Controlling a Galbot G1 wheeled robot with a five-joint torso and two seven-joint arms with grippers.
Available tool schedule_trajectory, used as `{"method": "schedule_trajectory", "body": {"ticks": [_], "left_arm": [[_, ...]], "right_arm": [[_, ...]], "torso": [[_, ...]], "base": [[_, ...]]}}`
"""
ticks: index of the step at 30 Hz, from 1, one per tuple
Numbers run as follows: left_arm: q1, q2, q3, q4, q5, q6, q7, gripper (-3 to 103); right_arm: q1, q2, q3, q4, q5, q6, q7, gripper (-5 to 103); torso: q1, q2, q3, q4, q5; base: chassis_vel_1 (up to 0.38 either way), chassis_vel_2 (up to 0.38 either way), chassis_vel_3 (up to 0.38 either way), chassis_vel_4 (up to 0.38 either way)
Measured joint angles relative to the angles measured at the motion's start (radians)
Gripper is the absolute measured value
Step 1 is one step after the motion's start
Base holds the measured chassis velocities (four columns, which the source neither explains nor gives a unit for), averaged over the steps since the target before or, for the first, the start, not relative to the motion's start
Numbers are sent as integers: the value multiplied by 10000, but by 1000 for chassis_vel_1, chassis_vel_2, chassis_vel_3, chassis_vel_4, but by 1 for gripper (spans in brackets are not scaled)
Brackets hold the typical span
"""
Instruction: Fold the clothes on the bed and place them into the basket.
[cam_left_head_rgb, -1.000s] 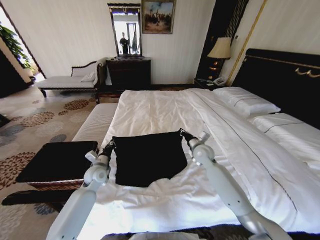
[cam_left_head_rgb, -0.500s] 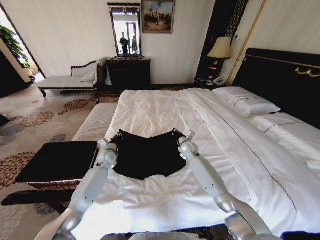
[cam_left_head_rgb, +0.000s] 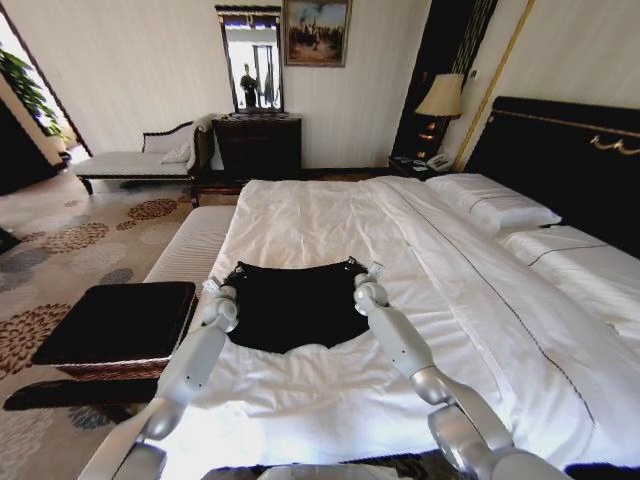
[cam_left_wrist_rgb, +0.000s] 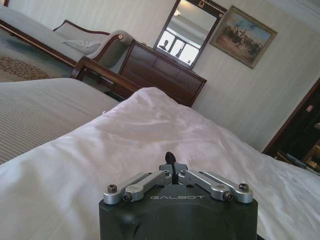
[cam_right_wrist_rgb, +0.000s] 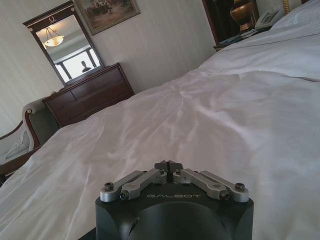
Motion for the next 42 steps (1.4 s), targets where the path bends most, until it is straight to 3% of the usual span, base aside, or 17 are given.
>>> {"method": "schedule_trajectory", "body": {"ticks": [10,17,26,42], "left_arm": [[-309,-300,1,614,465,-357,153,0],[923,-119,-375,-717,832,-603,134,0],[2866,-90,-919,-2487,1580,-978,105,0],[4834,359,-1148,-4211,2085,-1228,-6,0]], "right_arm": [[-61,83,214,-343,-515,460,-268,1],[-1088,-197,130,1014,-1358,784,-332,1],[-3528,-720,663,3539,-2033,939,-256,1],[-5551,-976,1174,4990,-2457,1134,-205,1]], "torso": [[2,0,0,-2,0],[1,0,-1,0,0],[-2,2,-3,-4,0],[-3,3,-2,-1,0]], "base": [[0,0,0,0],[0,0,0,0],[0,0,0,0],[0,0,0,0]]}}
